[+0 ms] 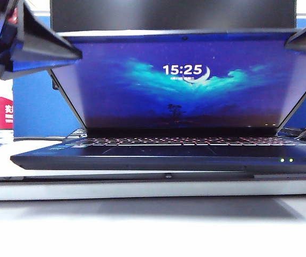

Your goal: Open the lid of the black laptop.

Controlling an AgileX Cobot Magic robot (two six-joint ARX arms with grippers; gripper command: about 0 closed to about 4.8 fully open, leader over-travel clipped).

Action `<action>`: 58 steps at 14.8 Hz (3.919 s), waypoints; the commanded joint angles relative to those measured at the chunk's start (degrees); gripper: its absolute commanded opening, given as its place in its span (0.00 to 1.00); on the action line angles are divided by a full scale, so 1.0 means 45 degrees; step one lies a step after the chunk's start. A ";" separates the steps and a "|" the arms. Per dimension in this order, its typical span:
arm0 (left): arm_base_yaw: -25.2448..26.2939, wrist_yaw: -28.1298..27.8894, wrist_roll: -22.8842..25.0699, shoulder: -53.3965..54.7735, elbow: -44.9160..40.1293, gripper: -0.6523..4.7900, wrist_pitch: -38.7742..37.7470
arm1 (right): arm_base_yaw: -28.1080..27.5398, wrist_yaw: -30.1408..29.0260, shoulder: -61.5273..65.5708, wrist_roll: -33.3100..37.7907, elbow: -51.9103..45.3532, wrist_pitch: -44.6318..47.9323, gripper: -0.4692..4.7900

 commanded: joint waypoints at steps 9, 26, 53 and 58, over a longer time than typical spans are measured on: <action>0.0000 -0.1307 0.0806 -0.0058 0.1195 0.22 0.0855 | -0.1175 0.0384 -0.0029 -0.0923 0.0636 0.1438 0.08; 0.0005 -0.2633 0.1695 0.0991 0.1797 0.22 0.1394 | -0.2021 -0.2846 -0.0034 -0.0738 0.2395 -0.0996 0.08; 0.0034 -0.2817 0.3269 0.1613 0.3055 0.22 0.1690 | -0.3517 -0.1744 0.4974 -0.2681 0.3410 0.2511 0.08; 0.0034 -0.2963 0.3735 0.2628 0.3308 0.22 0.1734 | -0.3512 -0.2166 0.7480 -0.2900 0.4362 0.3861 0.08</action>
